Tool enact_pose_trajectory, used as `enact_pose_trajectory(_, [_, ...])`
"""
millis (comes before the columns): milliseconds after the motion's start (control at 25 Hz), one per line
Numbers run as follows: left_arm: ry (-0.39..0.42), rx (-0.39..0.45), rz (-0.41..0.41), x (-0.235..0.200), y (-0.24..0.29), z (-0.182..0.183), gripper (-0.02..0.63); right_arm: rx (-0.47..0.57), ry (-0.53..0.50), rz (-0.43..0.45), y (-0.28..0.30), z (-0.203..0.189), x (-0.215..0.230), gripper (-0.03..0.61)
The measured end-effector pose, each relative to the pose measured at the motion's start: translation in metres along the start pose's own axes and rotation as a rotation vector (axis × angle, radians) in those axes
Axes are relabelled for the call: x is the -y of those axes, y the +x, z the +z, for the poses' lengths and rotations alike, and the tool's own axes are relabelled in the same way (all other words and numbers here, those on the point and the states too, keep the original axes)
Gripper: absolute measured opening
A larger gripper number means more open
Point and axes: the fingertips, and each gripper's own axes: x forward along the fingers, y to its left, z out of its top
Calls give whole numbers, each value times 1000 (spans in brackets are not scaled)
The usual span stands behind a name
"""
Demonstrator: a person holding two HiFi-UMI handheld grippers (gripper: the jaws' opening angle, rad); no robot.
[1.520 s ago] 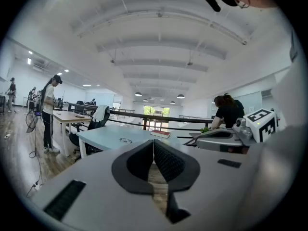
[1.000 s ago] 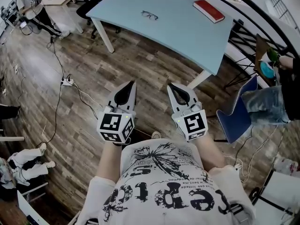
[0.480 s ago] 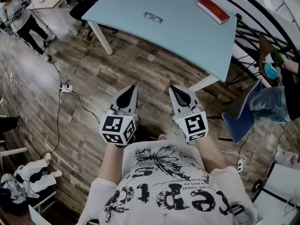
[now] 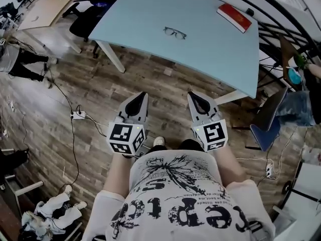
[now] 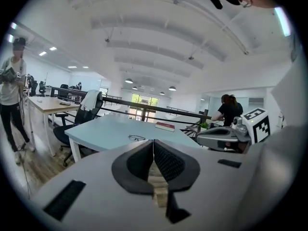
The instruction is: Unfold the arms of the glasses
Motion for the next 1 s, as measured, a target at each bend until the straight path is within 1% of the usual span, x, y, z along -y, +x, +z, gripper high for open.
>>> enact_pose_trajectory(80, [-1, -15, -8, -17, 8, 1, 18, -7, 8, -13, 18, 4, 2, 10])
enact_pose_trajectory(200, [-8, -29, -22, -31, 27, -1, 18, -22, 11, -15, 44, 4, 11, 9])
enact_pose_trajectory(360, [-17, -58, -23, -49, 62, -5, 18, -29, 12, -8, 84, 4, 34, 9])
enact_pose_trajectory(520, [-34, -58, -8, -68, 108, 4, 18, -26, 12, 20, 126, 4, 68, 11])
enact_pose_trajectory(640, [-17, -57, -4, -69, 153, 25, 18, -14, 25, 58, 159, 16, 110, 9])
enact_pose_trajectory(720, [-7, -53, 2, -66, 190, 46, 18, -8, 10, 72, 181, 28, 147, 11])
enact_pose_trajectory(880, [-34, -48, 43, -73, 267, 75, 18, -2, -6, 95, 226, 43, 217, 10])
enact_pose_trajectory(1000, [-49, -60, 62, -83, 319, 83, 18, -9, 0, 110, 260, 38, 258, 11])
